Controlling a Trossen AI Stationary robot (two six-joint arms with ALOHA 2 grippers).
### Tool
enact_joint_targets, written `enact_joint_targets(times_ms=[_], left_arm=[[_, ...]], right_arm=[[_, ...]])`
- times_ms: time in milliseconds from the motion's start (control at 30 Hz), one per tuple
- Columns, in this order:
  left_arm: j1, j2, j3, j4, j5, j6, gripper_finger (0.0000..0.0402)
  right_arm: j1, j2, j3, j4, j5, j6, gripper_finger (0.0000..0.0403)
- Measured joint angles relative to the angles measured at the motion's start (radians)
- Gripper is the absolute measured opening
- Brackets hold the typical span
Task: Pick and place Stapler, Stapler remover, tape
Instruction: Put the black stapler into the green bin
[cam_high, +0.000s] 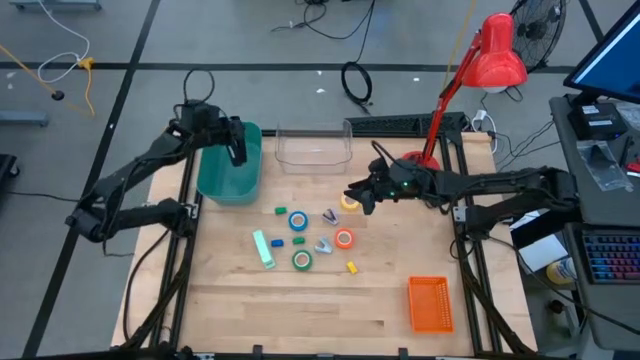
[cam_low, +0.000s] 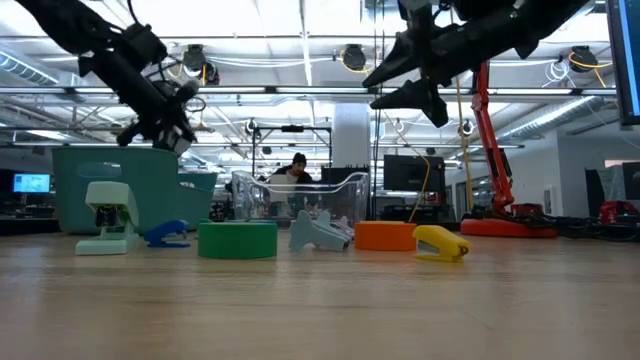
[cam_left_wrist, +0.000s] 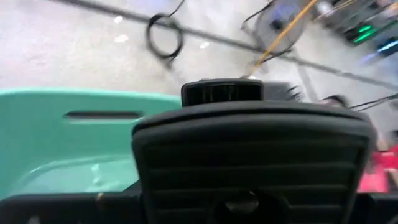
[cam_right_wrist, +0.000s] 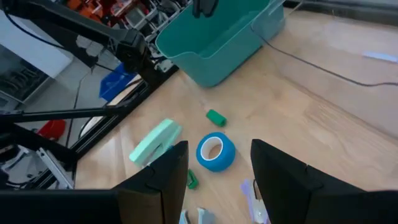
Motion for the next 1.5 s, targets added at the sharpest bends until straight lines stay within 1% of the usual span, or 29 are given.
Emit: enact_joint_targets(times_ms=[200,333,500,700,933,1200,1333,1500], left_arm=[[0.042,0.054,0.001,-0.058,0.024,0.041,0.0135],[0.05,0.095,0.001,-0.05,0.073,0.097,0.0135],[0.05,0.171,0.001,-0.048,0.078,0.132,0.0135],[0.049,0.251,0.001,-0.053,0.154,0.197,0.0135],[0.063,0.315,0.001,-0.048,0.186,0.297,0.0135],[0.079,0.402,0.001,-0.012,0.207,0.306,0.0135],[0.08,0.426,0.001,0.008,0.23,0.305,0.0135],[0.071,0.451,0.001,0.027,0.233,0.297,0.0135]], right_arm=[[0.0,-0.001,-0.002,0.0,-0.001,-0.001,0.0166],[0.0,-0.001,-0.002,0.0,-0.001,-0.001,0.0166],[0.0,-0.001,-0.002,0.003,-0.002,-0.004,0.0166],[0.0,-0.001,-0.002,0.003,-0.001,0.003,0.0166],[0.001,-0.001,-0.002,0.003,0.0,0.011,0.0166],[0.001,-0.001,-0.002,0.004,0.001,0.018,0.0166],[0.001,-0.001,-0.002,0.006,0.001,0.019,0.0166],[0.001,-0.001,-0.002,0.006,0.002,0.036,0.0166]])
